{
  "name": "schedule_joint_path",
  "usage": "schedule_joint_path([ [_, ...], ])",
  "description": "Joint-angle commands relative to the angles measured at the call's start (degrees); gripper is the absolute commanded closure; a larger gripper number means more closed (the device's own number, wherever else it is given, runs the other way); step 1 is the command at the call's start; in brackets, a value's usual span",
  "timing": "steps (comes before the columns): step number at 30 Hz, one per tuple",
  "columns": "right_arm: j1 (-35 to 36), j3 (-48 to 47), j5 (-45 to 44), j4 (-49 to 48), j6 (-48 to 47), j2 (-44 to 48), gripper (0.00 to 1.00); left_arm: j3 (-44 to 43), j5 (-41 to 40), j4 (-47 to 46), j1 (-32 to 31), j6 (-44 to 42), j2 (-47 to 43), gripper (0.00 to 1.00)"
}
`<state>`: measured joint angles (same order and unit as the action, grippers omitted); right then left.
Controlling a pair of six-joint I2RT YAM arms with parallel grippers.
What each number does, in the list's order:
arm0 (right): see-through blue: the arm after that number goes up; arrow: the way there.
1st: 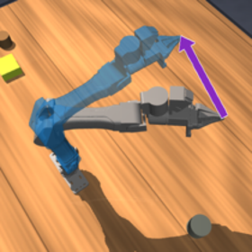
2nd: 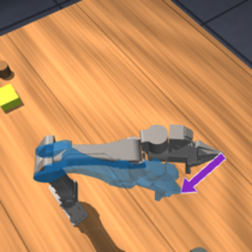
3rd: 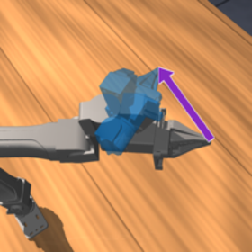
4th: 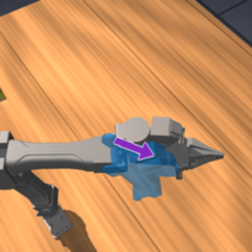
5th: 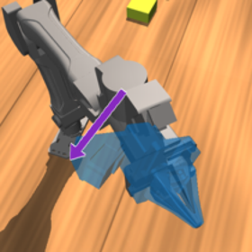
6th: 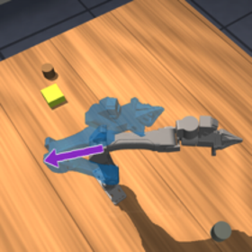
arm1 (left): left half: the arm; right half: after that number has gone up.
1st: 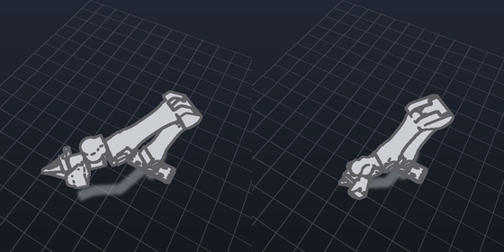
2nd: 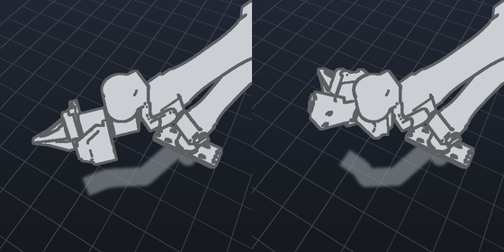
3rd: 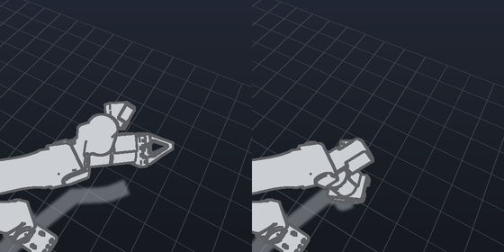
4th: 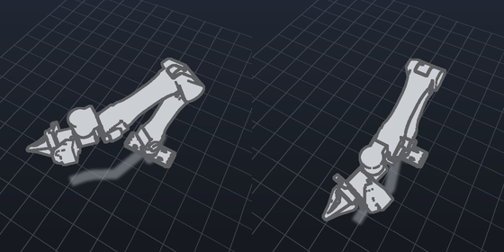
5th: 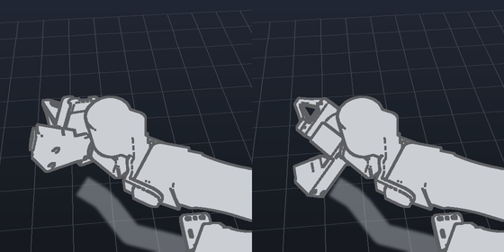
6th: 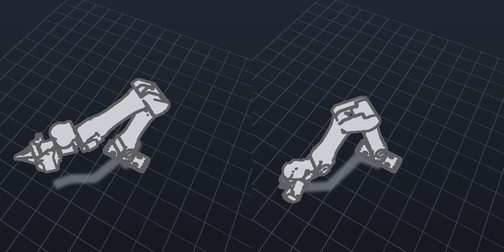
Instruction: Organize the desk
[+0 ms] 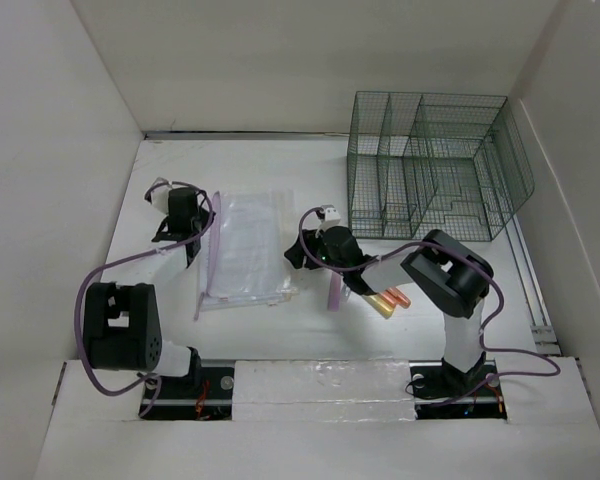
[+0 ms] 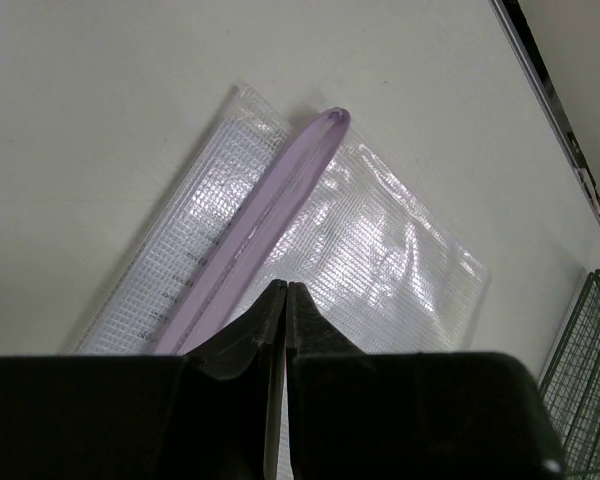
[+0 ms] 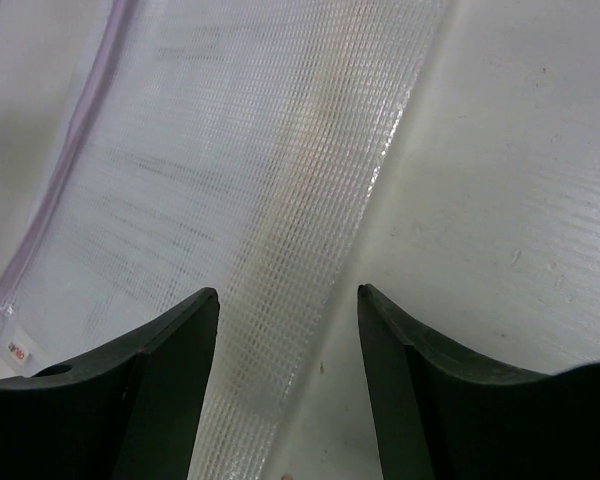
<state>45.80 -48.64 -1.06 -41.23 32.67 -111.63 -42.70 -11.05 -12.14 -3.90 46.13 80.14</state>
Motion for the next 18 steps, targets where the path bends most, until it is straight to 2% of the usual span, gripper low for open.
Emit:
schedule_joint_path([
  [1,0.0,-1.2,0.6,-3.2,1.3,-2.2,0.36,0.9,-1.4,-0.7,-0.1,2.4,1.0,1.0],
  [6,0.0,-0.8,4.0,-6.2,3.4,-4.2,0.39,4.5,2.3,-3.3,4.6,3.2,3.9,1.0],
  [12,0.5,0.1,2.9,-8.6,3.6,-3.9,0.52,6.4,4.6,-5.6,4.6,2.3,5.7,1.0],
  [17,1.0,0.5,1.7,-9.8,3.6,-3.2,0.76,7.1,6.2,-7.0,4.6,1.5,6.1,1.0],
  [18,1.0,0.6,1.4,-9.8,3.6,-3.1,0.84,7.5,6.3,-7.4,4.6,1.4,6.0,1.0],
])
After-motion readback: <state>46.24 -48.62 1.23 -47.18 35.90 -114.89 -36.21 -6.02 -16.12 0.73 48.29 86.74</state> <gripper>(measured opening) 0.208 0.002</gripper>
